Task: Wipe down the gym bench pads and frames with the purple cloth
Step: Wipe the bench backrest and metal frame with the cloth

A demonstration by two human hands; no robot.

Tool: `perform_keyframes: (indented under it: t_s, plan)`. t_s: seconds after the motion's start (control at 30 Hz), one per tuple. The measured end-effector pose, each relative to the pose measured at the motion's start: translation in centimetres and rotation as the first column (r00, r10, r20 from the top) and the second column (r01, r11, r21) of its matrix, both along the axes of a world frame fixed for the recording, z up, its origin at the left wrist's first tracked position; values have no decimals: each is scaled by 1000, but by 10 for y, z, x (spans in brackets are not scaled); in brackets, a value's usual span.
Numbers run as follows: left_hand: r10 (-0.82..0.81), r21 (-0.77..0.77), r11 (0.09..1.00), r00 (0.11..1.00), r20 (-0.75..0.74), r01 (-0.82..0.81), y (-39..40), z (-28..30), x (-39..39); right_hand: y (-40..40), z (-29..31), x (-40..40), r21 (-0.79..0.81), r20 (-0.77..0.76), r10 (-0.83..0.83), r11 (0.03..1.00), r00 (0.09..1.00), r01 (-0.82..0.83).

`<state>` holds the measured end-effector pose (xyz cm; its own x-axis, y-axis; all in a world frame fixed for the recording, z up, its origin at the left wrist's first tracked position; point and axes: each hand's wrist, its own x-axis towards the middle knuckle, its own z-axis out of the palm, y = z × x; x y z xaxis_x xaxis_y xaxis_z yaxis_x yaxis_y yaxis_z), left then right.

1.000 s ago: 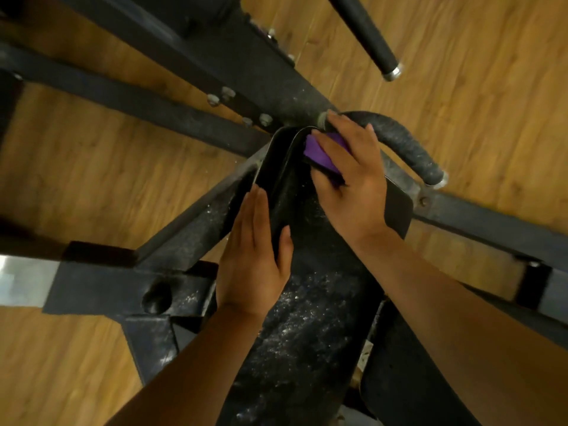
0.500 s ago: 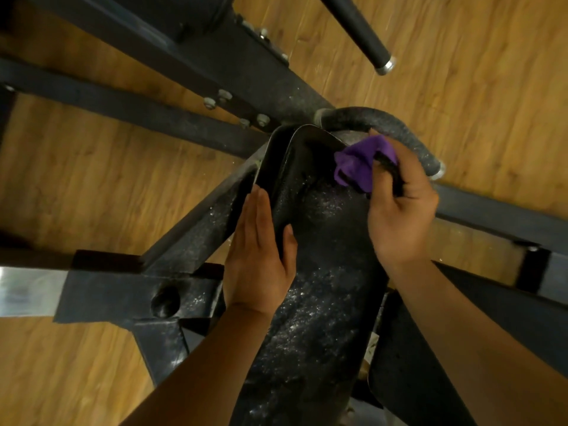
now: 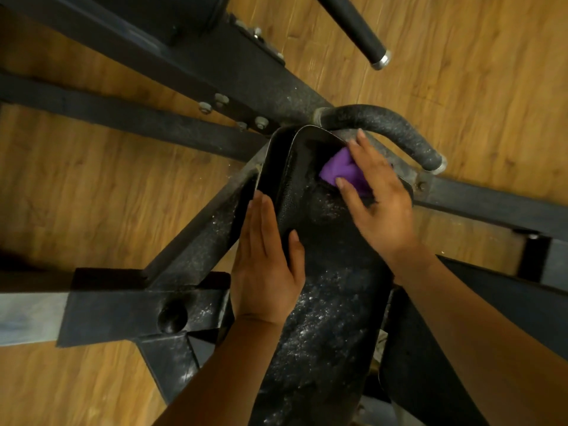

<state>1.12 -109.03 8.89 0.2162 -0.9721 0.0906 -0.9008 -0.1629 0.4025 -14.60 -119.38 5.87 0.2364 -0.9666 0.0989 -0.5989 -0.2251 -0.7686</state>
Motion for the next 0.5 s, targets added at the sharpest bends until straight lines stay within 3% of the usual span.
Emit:
perform_keyframes:
  t_s: [0.17,0.33,0.5]
  plan:
    - [-11,-7,1000,1000,10,11,0,-1,0,0,-20,6,-31,-173,-18,999,985,13]
    - [-15,-14,1000,999,48,15,2,-2,-1,-11,-20,31,-119,69,-100,987,993,108]
    - [-20,-14,1000,998,66,21,2,-2,-1,-23,1,60,-246,141,80,968,987,-43]
